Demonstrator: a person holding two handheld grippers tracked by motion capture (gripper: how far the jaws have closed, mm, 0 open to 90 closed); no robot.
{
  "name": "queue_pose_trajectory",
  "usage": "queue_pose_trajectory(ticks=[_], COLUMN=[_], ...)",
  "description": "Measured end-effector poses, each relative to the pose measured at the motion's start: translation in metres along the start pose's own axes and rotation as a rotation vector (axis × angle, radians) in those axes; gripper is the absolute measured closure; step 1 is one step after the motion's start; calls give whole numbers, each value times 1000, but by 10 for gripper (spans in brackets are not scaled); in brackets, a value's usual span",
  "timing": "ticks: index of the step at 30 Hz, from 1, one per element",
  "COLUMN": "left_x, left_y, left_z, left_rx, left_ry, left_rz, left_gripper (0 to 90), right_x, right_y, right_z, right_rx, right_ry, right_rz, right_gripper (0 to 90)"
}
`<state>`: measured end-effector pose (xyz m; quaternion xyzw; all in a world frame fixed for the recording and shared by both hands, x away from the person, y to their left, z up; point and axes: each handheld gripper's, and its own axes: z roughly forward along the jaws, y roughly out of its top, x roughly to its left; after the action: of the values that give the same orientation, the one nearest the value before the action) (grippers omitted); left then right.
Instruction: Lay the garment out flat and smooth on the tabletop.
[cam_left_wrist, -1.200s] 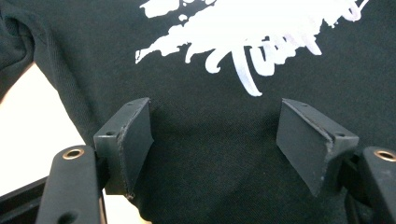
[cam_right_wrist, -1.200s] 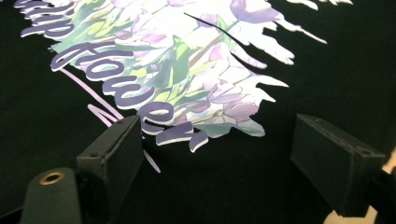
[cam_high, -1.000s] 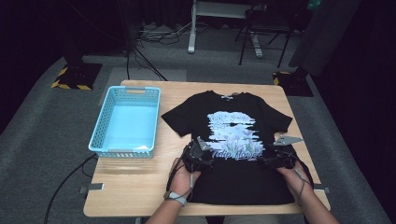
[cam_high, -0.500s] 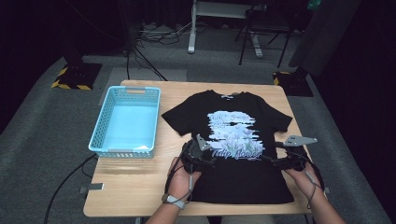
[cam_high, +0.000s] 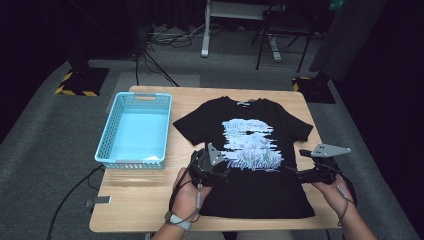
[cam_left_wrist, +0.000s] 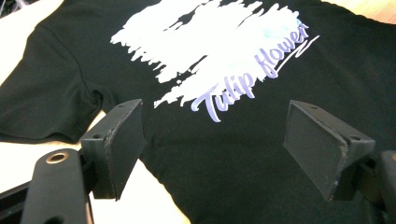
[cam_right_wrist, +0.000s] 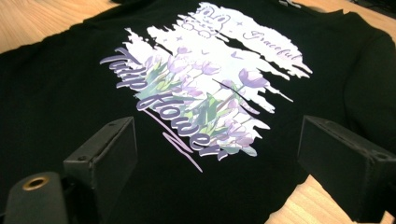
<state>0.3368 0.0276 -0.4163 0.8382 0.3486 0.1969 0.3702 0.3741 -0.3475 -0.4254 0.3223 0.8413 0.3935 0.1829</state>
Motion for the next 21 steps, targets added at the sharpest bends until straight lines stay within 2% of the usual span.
queue_pose_trajectory(ticks=[12,21], left_x=[4,6], left_y=[-4,-10], left_z=[-23,-34], left_rx=[-14,-20], left_ry=[29,43], left_rz=[2,15], left_gripper=[206,205], right_x=[2,0], right_y=[4,3], right_z=[-18,-26], right_rx=[-21,-26], right_ry=[-13,-22], right_rz=[-14,-13], right_gripper=[117,116])
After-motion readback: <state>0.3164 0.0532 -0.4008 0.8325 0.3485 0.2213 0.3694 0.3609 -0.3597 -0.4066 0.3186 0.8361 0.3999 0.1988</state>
